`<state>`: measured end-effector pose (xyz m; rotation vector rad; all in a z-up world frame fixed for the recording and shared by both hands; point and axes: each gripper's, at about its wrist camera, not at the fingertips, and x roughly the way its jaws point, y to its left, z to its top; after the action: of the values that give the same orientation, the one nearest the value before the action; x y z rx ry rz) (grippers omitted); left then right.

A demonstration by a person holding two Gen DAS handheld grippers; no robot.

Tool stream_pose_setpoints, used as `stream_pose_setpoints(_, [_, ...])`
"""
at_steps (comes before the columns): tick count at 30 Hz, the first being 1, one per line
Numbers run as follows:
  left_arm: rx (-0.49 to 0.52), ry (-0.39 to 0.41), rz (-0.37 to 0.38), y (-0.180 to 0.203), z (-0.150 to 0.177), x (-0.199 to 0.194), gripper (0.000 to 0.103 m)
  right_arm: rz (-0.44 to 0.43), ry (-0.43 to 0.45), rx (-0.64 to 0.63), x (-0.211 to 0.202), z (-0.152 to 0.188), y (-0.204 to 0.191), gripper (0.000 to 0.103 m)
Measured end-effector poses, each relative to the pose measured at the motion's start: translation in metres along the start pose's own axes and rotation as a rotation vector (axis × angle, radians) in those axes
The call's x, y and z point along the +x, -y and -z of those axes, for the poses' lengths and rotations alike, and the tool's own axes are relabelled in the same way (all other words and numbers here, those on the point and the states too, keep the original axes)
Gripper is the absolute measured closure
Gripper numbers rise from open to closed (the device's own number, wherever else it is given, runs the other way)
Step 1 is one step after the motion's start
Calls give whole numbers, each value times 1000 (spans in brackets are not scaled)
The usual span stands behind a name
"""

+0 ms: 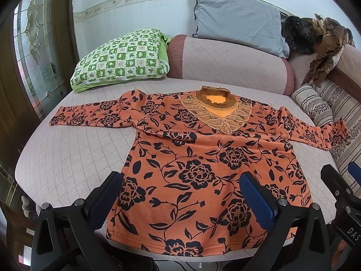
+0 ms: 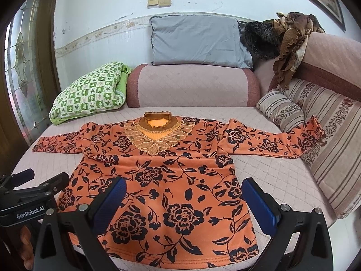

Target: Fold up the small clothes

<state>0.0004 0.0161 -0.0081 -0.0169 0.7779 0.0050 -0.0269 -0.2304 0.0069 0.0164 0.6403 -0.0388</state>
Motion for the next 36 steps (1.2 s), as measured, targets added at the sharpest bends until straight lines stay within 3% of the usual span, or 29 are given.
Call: stream_pose_setpoints(36, [-13, 9, 5, -4, -1, -2, 0, -14, 21, -20, -5, -7, -10, 0])
